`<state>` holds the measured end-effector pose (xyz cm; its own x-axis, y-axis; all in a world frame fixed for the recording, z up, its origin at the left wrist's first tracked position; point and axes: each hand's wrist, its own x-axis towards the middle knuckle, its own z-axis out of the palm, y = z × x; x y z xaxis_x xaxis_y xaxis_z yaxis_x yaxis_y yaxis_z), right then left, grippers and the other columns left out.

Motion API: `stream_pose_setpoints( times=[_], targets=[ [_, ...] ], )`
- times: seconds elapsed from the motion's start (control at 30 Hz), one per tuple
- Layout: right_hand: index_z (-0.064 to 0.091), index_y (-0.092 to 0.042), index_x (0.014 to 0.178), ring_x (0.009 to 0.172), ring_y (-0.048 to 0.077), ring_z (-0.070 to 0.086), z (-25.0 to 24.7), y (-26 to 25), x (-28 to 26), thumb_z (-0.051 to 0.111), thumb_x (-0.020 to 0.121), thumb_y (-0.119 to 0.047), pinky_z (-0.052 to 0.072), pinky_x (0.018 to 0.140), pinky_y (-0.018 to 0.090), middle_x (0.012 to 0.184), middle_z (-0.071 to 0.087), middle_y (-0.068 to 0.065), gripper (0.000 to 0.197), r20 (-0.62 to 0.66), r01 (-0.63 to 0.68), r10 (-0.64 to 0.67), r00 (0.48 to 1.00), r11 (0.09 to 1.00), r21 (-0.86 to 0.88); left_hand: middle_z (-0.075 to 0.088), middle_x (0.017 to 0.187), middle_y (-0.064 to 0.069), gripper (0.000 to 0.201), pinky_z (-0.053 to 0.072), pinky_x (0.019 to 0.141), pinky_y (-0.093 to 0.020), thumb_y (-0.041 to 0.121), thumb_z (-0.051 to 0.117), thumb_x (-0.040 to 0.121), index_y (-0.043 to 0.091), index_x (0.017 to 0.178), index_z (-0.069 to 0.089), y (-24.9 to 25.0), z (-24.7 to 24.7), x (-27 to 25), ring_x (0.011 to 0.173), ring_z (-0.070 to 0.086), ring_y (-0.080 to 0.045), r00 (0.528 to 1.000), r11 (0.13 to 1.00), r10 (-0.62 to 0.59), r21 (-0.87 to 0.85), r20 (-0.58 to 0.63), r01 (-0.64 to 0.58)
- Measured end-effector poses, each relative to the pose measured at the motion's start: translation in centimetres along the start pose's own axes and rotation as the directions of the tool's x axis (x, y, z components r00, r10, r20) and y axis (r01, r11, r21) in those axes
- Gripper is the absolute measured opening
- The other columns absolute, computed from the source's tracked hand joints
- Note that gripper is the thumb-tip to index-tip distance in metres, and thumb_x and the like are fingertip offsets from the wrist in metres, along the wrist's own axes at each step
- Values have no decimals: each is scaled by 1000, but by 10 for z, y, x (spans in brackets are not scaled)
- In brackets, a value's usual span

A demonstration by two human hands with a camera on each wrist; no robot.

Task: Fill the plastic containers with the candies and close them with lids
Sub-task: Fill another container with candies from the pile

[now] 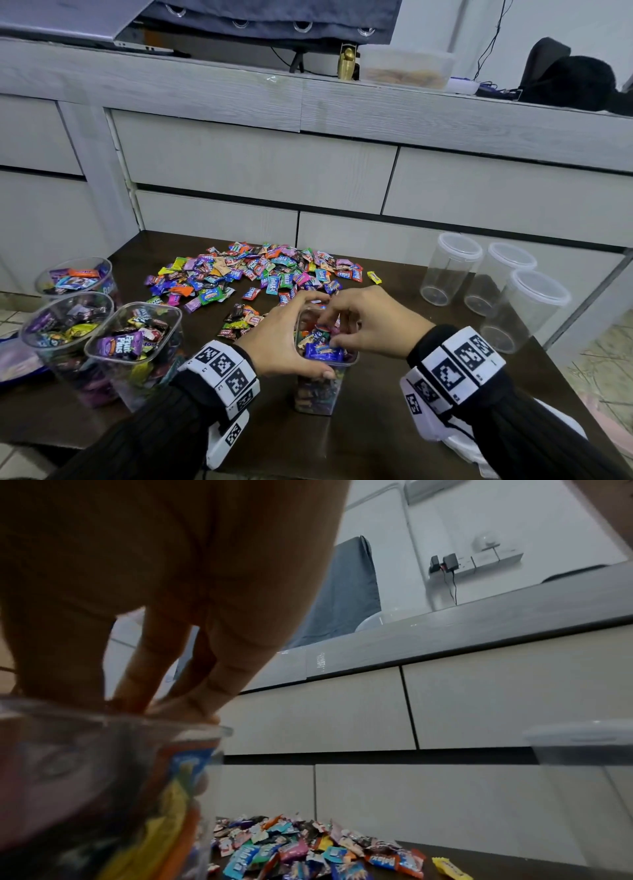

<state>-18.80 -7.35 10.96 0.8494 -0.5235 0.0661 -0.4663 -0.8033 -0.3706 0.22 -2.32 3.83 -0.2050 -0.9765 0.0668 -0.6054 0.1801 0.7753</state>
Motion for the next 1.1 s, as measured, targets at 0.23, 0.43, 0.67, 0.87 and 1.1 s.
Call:
stream_pose_setpoints(
  times=[0.23, 0.43, 0.67, 0.87, 1.1],
  targets=[
    [69, -11, 106, 93, 15, 61, 15, -8, 9, 70, 82, -17, 41, 83, 22, 105, 67, 4, 24, 33, 20, -18, 999, 996, -82, 60, 126, 16, 106, 46, 104, -34, 60, 89, 44, 60, 129, 26, -3, 3, 0, 117, 57, 0, 1000, 999, 24, -45, 6, -24],
    [71, -14, 85, 75, 7, 60, 17, 10, -5, 66, 86, -8, 47, 71, 21, 81, 68, -2, 8, -460, 26, 159, 874, 929, 369, 57, 123, 24, 104, 42, 94, -6, 49, 93, 49, 59, 128, 26, -13, 11, -2, 113, 53, 15, 1000, 997, 16, -81, 14, -15],
    [43, -10, 130, 117, 25, 52, 52, 94, -4, 70, 82, -42, 42, 94, 30, 128, 52, 13, 63, -25, -762, 773, 634, 630, 147, 62, 124, 13, 103, 50, 100, -31, 49, 91, 48, 37, 134, 35, -13, 9, 1, 112, 60, 4, 999, 992, 0, -124, 47, 5],
    [19, -10, 147, 134, 32, 33, 95, 119, 25, 68, 73, -63, 28, 111, 39, 146, 34, 15, 103, 60, -792, 803, 593, 595, -136, 60, 127, 14, 108, 49, 102, -34, 55, 89, 47, 36, 137, 33, -16, 9, 2, 116, 58, 2, 998, 993, -14, -114, 53, 20],
    [41, -25, 139, 125, 34, 44, 92, 111, 57, 59, 90, -38, 39, 103, 41, 139, 46, 10, 54, 239, -533, 589, 772, 804, -263, 55, 131, 13, 107, 43, 108, -39, 62, 86, 47, 41, 136, 29, -21, 9, 3, 125, 50, -5, 998, 997, -25, -68, 61, 29]
  ],
)
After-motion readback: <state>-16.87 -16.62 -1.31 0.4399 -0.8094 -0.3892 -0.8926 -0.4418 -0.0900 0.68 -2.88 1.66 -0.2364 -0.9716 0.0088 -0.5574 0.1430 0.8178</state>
